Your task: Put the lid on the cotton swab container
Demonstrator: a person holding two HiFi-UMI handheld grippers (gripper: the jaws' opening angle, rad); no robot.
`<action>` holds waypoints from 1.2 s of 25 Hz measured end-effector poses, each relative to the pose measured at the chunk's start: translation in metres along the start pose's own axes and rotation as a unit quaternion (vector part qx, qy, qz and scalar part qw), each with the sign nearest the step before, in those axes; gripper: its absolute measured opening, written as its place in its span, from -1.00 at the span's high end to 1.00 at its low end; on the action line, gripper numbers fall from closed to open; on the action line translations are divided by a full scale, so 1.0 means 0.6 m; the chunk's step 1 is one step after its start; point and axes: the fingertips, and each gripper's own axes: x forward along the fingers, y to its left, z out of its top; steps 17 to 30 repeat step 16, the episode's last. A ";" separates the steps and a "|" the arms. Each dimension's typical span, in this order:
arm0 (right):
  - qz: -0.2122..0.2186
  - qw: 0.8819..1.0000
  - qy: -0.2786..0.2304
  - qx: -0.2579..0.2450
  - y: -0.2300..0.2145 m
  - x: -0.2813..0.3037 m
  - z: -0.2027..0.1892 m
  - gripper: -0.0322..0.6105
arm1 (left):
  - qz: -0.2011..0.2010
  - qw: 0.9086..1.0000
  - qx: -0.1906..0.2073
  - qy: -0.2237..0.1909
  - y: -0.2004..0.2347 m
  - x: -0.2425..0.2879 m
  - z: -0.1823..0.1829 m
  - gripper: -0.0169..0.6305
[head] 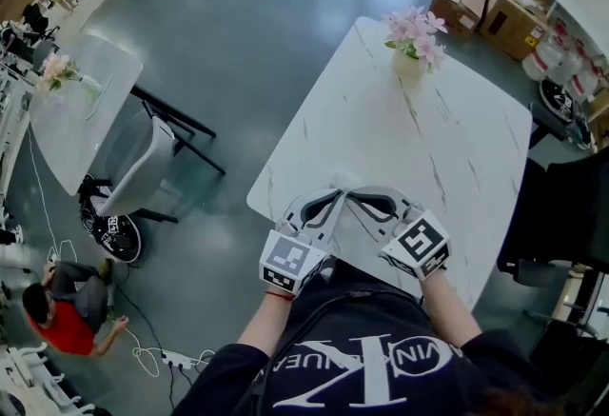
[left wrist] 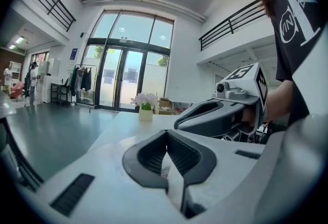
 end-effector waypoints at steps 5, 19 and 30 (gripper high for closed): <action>-0.007 1.000 -0.016 -0.008 0.022 -0.010 0.019 0.89 | 0.002 1.000 0.006 -0.013 -0.009 -0.025 0.013 0.92; -0.019 0.999 -0.039 -0.006 0.096 -0.039 0.036 0.89 | -0.002 0.999 0.011 -0.036 -0.049 -0.096 0.019 0.92; -0.019 0.999 -0.039 -0.006 0.096 -0.039 0.036 0.89 | -0.002 0.999 0.011 -0.036 -0.049 -0.096 0.019 0.92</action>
